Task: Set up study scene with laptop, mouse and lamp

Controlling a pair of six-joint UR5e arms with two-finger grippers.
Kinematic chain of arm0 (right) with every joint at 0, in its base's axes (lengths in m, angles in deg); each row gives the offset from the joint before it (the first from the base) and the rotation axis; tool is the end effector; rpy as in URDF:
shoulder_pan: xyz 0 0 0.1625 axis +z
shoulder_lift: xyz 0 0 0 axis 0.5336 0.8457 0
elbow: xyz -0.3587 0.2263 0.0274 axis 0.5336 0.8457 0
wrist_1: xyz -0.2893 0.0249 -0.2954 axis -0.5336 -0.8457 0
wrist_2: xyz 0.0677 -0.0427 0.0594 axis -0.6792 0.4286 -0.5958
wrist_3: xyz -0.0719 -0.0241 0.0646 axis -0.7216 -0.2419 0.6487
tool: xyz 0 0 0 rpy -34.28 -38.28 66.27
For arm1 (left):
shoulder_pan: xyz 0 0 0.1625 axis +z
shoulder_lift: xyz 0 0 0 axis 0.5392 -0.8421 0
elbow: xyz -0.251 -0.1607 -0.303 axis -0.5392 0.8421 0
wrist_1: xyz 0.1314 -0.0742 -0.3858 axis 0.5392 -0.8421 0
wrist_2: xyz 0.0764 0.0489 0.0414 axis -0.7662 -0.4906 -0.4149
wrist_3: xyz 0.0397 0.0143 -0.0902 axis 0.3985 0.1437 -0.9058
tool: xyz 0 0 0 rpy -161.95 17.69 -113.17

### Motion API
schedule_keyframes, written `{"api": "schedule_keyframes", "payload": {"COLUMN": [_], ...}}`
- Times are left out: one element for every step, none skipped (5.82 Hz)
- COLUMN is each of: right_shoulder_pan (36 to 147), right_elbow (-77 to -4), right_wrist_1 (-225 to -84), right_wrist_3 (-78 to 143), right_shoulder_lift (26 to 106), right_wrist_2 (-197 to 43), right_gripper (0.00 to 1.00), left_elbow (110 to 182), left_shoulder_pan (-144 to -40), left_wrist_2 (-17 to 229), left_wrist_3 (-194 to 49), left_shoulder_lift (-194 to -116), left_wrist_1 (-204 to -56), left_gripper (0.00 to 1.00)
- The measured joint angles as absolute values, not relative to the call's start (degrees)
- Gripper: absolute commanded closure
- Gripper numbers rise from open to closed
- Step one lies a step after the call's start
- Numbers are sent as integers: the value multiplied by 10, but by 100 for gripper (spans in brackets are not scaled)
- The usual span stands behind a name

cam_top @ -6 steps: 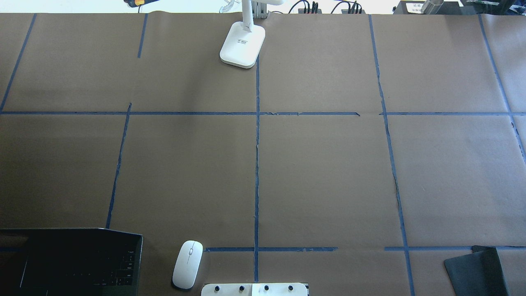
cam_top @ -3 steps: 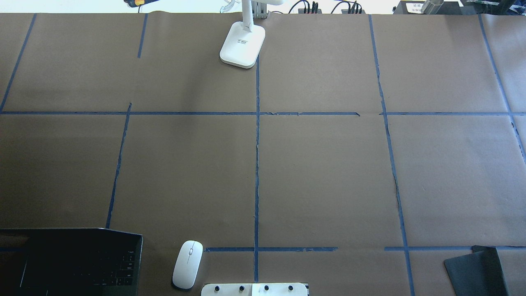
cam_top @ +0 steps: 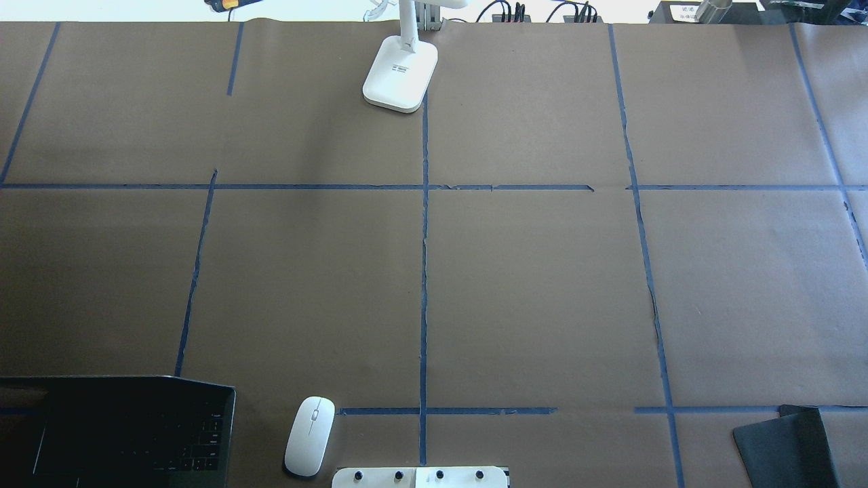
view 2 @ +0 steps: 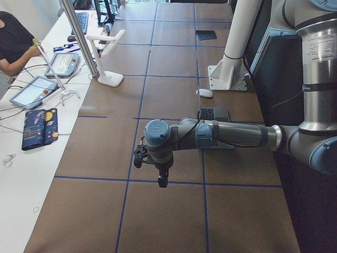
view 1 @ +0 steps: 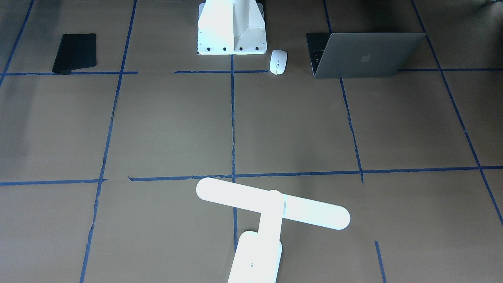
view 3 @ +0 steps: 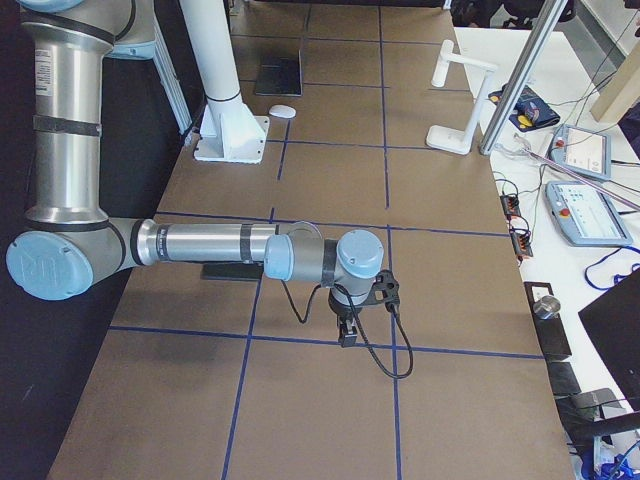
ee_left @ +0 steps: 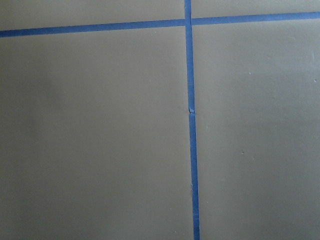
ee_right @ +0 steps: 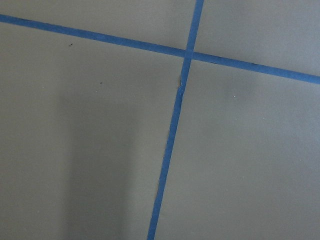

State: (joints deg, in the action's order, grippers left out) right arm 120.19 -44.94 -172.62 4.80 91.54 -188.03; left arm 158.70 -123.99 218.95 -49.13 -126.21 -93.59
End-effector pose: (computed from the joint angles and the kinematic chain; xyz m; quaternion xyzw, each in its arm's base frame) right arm 0.0477 -0.4513 0.6462 0.0086 -0.3764 -0.0983 0.9212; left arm -0.0735 -0.4127 0.6323 -0.0166 0.3796 0.0365 0.9243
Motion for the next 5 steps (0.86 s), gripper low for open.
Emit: {"api": "schedule_keyframes", "payload": {"right_shoulder_pan": [1202, 1202, 1201, 1201, 1201], "right_elbow": [-448, -446, -445, -445, -445], "right_wrist_1": [-1726, -1726, -1726, -1726, -1726], "right_wrist_3": [49, 49, 49, 49, 49], "right_shoulder_lift": [913, 911, 910, 909, 909], "right_wrist_2": [-1879, -1879, -1879, -1882, -1886], "right_gripper": [0, 0, 0, 0, 0], "left_elbow": [1584, 1581, 1581, 1582, 1599], "left_shoulder_pan": [-1240, -1240, -1235, -1222, -1199], "left_wrist_2": [2190, 2190, 2190, 2190, 2195], "left_wrist_3": [-490, -488, -488, -497, -525], "left_shoulder_lift": [-1263, -1260, -1254, -1252, -1251], "left_wrist_1": [-937, -949, -974, -994, -1001], "left_gripper": [0, 0, 0, 0, 0]}}
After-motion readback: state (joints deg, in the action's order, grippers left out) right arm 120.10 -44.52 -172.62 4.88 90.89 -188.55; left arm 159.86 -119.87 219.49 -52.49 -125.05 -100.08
